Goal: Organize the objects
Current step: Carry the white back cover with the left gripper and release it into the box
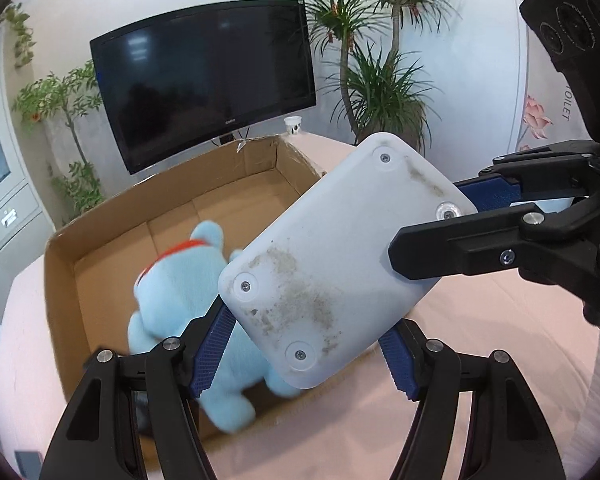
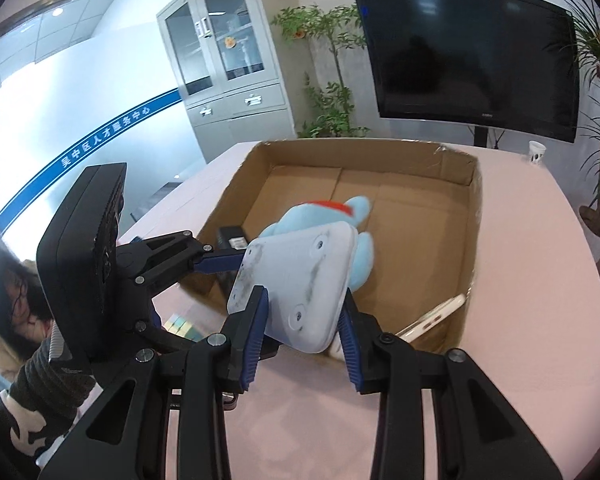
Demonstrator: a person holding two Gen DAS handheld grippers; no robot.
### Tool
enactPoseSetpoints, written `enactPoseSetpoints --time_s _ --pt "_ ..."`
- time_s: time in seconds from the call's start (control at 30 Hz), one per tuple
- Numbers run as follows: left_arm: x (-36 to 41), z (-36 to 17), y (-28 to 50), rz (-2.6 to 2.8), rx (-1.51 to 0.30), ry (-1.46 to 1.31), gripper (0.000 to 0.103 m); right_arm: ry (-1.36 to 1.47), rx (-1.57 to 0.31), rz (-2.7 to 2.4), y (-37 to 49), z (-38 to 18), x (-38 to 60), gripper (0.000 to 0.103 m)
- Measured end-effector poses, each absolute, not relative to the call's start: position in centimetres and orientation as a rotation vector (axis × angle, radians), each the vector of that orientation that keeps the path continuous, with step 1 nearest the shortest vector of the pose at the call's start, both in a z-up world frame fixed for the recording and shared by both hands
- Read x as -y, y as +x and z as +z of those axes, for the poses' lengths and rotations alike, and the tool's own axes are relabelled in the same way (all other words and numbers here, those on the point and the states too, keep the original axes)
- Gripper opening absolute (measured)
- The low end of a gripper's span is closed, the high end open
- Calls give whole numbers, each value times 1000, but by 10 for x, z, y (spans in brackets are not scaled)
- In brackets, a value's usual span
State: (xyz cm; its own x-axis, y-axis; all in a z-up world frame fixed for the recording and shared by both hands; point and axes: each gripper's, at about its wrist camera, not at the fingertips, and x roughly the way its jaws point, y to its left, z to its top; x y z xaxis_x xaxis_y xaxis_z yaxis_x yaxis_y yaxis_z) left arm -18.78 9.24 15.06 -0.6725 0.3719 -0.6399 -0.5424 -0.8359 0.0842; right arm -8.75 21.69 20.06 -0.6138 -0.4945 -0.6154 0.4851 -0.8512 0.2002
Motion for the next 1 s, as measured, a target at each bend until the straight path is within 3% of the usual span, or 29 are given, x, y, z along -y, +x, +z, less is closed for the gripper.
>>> enactPoseSetpoints --time_s 0.5,0.73,0.77,0.8,0.83,0.9,1.0 --pt "-155 58 -284 2396 -333 -1180 65 1242 96 -2419 -187 117 -256 32" --pt "-163 74 -250 2415 -382 -1121 66 1354 -44 -2513 -182 120 -244 34" --pt "-160 84 -240 2425 -392 -1090 66 1340 -90 -2550 -175 126 -239 35" --pt "-156 96 -229 2434 -394 -1059 69 1320 -115 -2572 -170 131 -236 47" --pt "-150 107 -217 2442 -386 -1035 73 1276 -132 -2612 -160 141 -233 66" --pt "-134 128 -193 2465 -351 -1003 85 1181 -130 -2664 -144 157 -230 72" --pt "-100 150 -148 2519 -284 -955 89 1056 -100 -2715 -110 184 -222 78"
